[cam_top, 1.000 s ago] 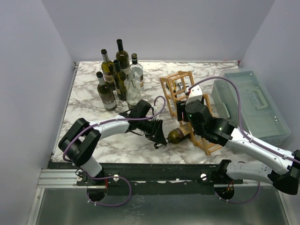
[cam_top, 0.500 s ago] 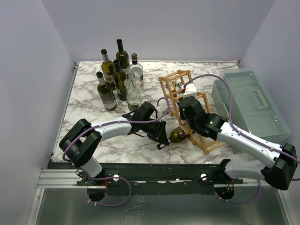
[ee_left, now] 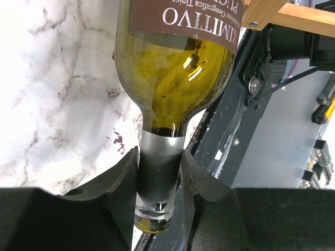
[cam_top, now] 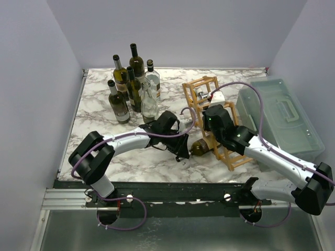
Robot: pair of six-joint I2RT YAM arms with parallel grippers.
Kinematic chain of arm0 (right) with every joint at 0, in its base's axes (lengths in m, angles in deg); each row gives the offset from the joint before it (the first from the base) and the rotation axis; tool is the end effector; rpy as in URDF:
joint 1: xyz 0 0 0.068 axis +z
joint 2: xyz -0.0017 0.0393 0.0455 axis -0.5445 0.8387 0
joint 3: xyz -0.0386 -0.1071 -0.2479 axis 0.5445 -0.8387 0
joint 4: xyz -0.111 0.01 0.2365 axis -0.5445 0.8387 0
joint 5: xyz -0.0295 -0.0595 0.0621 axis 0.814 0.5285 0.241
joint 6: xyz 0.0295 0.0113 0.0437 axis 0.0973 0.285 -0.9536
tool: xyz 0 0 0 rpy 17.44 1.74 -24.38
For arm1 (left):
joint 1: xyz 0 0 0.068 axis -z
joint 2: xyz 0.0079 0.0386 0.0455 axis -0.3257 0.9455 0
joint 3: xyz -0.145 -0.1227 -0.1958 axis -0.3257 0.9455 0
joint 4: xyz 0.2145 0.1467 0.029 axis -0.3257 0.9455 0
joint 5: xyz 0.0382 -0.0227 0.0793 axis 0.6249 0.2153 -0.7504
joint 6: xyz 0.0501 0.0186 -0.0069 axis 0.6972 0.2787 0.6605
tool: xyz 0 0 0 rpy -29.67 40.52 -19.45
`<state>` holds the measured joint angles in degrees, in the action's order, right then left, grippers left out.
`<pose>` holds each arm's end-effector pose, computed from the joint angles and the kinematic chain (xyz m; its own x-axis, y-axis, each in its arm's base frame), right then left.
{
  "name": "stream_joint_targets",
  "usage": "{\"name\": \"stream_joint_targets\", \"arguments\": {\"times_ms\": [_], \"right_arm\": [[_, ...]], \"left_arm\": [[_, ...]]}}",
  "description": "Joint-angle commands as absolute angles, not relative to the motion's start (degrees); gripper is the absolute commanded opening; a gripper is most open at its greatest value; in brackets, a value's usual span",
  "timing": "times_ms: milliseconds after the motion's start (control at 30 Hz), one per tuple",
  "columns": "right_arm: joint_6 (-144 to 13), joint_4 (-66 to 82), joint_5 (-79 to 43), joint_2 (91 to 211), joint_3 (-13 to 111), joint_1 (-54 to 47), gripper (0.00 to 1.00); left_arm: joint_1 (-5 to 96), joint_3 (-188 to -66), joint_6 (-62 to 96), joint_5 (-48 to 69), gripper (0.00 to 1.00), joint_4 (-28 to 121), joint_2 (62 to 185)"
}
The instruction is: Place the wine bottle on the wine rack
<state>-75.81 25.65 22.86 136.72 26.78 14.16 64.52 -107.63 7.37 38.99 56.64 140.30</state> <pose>0.1888 0.1748 0.3035 -0.4257 -0.1037 -0.8989 -0.1747 0.9841 -0.0309 0.2135 -0.2478 0.1904 -0.7897 0.3975 -0.4672 0.6112 0.4442 -0.6551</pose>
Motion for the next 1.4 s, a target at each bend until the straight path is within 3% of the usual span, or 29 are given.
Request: {"name": "stream_joint_targets", "arguments": {"times_ms": [0, 367, 533, 800, 1133, 1367], "right_arm": [[-79.17, 27.94, 10.36, 134.92, 24.43, 10.45, 0.01], [-76.89, 27.34, -9.64, 132.26, 23.39, 6.56, 0.01], [-78.59, 29.61, -8.55, 132.14, 23.58, 5.96, 0.01], [-80.09, 31.58, -5.13, 131.26, 23.80, 5.84, 0.01], [-80.46, 31.39, -0.71, 129.92, 23.28, 5.86, 0.01], [-80.35, 30.93, 3.76, 130.30, 23.70, 5.84, 0.01]], "left_arm": [[63.74, -110.99, 11.77, 30.24, 0.00, 54.65, 140.31], [67.42, -110.36, 6.31, 33.03, 0.00, 51.11, 139.18], [68.93, -107.18, -0.39, 21.72, 0.00, 41.62, 137.62], [68.99, -108.31, -2.61, 25.48, 0.00, 39.11, 143.20], [68.93, -101.80, -2.68, 25.18, 0.00, 42.34, 139.95], [68.42, -102.87, -4.05, 25.21, 0.24, 45.04, 140.55]]}}
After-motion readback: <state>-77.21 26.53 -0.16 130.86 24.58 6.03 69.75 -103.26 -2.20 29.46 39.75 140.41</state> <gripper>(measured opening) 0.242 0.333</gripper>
